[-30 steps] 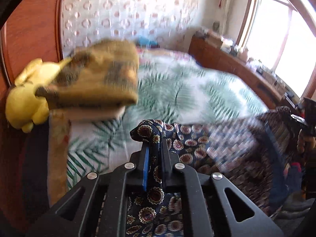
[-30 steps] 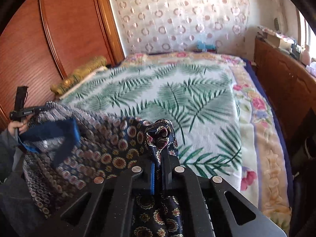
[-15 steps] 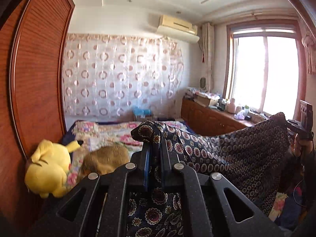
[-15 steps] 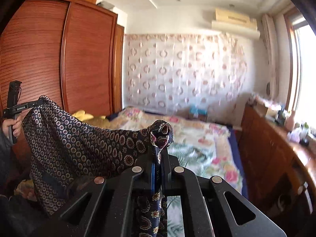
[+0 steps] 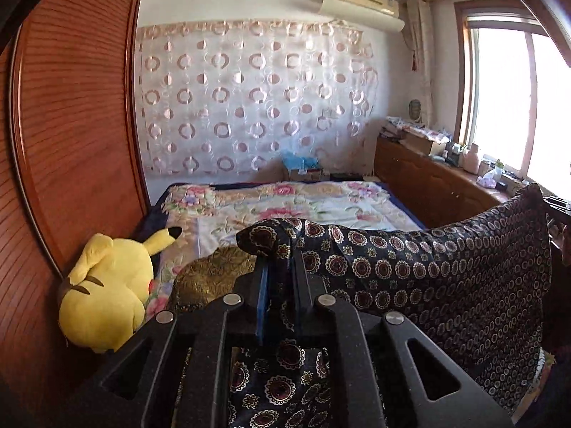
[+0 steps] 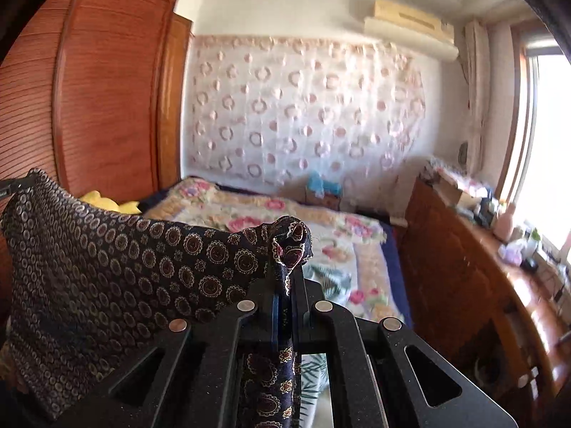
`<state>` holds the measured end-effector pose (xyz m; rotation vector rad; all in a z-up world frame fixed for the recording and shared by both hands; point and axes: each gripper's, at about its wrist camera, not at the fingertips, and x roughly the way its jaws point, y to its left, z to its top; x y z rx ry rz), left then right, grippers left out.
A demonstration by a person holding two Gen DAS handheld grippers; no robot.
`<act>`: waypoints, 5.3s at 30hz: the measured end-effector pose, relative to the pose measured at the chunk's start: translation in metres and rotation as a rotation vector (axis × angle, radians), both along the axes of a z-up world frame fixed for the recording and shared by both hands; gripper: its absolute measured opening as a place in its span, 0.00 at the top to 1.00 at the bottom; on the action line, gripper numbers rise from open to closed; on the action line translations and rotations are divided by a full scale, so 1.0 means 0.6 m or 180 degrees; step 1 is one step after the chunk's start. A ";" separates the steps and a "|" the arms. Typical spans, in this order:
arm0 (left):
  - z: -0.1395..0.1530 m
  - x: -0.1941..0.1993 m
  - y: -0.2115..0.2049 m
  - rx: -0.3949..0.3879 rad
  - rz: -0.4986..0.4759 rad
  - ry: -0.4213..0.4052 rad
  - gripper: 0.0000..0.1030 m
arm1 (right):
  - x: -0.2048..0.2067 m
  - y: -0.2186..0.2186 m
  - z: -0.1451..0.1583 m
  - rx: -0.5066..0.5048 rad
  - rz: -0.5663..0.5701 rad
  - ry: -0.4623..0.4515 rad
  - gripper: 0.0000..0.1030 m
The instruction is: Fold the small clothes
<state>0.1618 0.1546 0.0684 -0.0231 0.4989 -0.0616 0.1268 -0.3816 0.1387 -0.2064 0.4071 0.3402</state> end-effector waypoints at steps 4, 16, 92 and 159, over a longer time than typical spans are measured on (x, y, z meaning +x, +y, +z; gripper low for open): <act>-0.084 0.041 0.000 0.0048 0.0152 0.0345 0.85 | 0.078 0.035 -0.100 -0.0059 -0.0149 0.0654 0.78; -0.108 -0.021 -0.018 0.0044 -0.0191 0.0421 0.39 | 0.134 0.021 -0.173 -0.0122 -0.0203 0.1115 0.63; -0.221 -0.063 -0.066 0.0338 0.0009 0.0780 0.96 | 0.091 -0.041 -0.314 0.0354 -0.0192 0.1319 0.98; -0.244 -0.283 -0.070 -0.0257 -0.0078 0.0673 0.21 | -0.139 -0.115 -0.249 0.0175 -0.0206 0.0928 0.97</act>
